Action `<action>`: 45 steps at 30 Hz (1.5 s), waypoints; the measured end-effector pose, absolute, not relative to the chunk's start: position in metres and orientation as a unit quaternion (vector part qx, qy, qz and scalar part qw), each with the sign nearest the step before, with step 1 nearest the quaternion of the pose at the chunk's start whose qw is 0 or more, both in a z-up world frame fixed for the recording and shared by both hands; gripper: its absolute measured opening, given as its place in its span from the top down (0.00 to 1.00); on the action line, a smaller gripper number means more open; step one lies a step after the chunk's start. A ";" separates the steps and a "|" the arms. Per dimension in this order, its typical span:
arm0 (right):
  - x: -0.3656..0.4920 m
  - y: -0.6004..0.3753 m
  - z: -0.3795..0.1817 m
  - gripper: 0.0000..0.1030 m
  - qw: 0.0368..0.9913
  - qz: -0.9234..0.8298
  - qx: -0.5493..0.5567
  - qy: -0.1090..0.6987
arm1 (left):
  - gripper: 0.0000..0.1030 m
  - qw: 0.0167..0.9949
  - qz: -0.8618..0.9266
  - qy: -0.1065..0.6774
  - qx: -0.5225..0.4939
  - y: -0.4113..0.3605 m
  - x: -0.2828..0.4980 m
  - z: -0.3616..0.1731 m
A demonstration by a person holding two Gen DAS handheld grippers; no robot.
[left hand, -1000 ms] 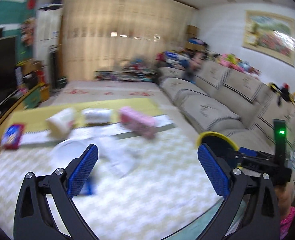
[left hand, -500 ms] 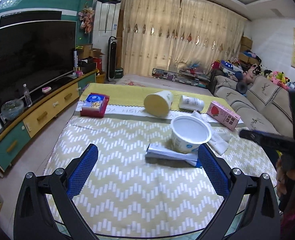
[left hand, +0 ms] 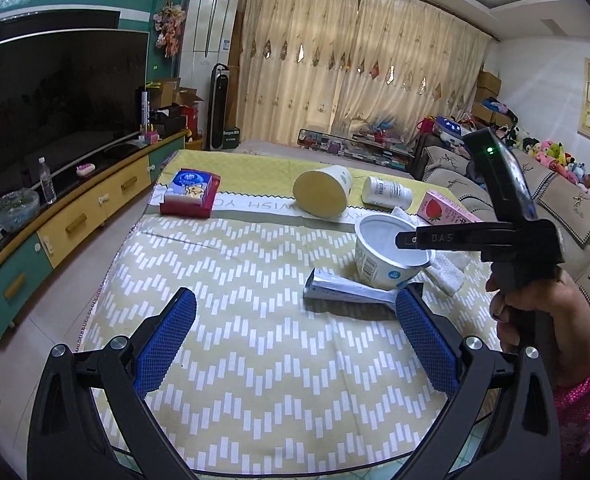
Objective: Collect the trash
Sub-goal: 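Grasp the rim of the white plastic bowl with the right gripper, then carry the white bowl over the bin and open the right gripper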
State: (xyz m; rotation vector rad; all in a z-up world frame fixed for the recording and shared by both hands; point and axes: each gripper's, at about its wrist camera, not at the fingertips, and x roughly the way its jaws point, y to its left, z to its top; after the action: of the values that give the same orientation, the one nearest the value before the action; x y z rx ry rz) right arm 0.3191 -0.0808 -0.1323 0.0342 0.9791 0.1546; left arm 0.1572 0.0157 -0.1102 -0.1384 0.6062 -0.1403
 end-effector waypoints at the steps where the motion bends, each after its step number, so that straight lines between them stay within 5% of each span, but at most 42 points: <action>1: 0.321 -0.080 -0.135 0.84 0.877 0.075 0.018 0.475 | 0.05 0.949 -0.070 0.300 -0.069 0.016 0.158 -0.112; 8: 0.319 -0.088 -0.135 0.93 0.875 0.083 0.046 0.474 | 0.05 0.945 -0.074 0.310 -0.072 0.015 0.161 -0.119; 25: 0.235 -0.241 -0.067 0.94 0.921 -0.025 0.134 0.366 | 0.05 0.938 -0.111 0.325 -0.043 -0.032 0.167 -0.119; 40: 0.172 -0.440 -0.121 0.93 0.872 -0.250 0.209 0.365 | 0.05 0.925 -0.141 0.352 -0.035 -0.081 0.196 -0.125; 45: 0.177 -0.466 -0.145 0.83 0.855 -0.263 0.220 0.390 | 0.05 0.921 -0.141 0.361 -0.035 -0.087 0.206 -0.125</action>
State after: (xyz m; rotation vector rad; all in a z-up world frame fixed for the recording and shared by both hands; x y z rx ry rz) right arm 0.1774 -0.4655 -0.1454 0.4623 0.8199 -0.5534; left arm 0.2064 -0.0873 -0.1253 -0.0714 0.7411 -0.2900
